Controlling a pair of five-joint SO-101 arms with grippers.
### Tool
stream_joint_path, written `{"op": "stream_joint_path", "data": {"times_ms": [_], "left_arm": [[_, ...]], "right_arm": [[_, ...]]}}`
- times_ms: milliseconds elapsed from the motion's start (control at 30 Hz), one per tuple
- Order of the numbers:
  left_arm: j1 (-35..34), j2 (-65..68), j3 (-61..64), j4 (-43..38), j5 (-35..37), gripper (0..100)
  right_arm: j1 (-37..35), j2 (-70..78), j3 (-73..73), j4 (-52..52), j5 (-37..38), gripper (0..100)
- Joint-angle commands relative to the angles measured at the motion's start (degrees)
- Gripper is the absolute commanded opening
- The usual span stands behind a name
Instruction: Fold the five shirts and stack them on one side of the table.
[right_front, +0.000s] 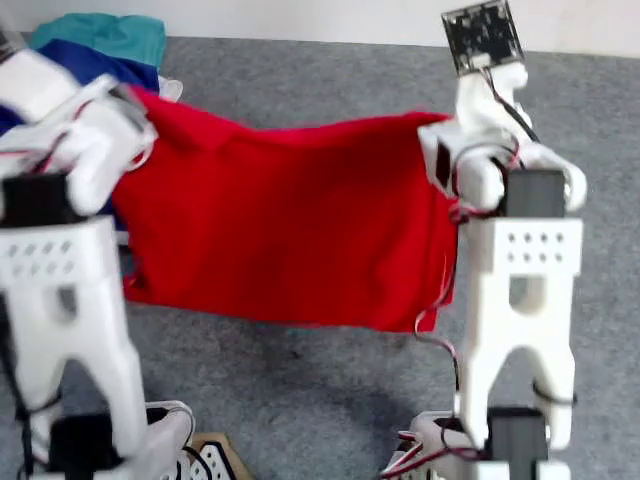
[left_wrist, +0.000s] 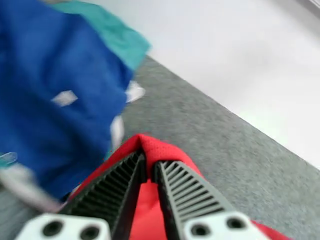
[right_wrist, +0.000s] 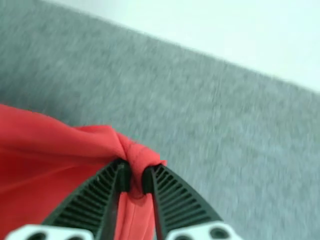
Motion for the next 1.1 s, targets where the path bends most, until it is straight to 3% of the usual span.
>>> {"op": "stream_joint_path", "data": {"times_ms": [0, 167, 467, 767, 1067], "left_arm": [[6.1, 8.0, -0.3, -14.9, -0.4, 1], [7.6, 13.8, -5.3, -26.7, -0.4, 1], [7.4, 15.3, -30.0, -27.1, -0.4, 1], [7.6, 15.0, -34.9, -12.9, -0.4, 1], [8.7, 8.9, -38.5, -12.7, 3.3, 1]], "right_arm": [[2.2, 4.5, -0.9, -10.7, -2.4, 0.6], [5.0, 10.6, -7.3, -24.2, -7.5, 0.6], [5.6, 18.9, -35.4, -25.6, -9.0, 0.6], [4.8, 19.3, -43.6, -6.7, -9.0, 0.6], [4.5, 15.4, -45.7, 0.4, -8.7, 0.6]]}}
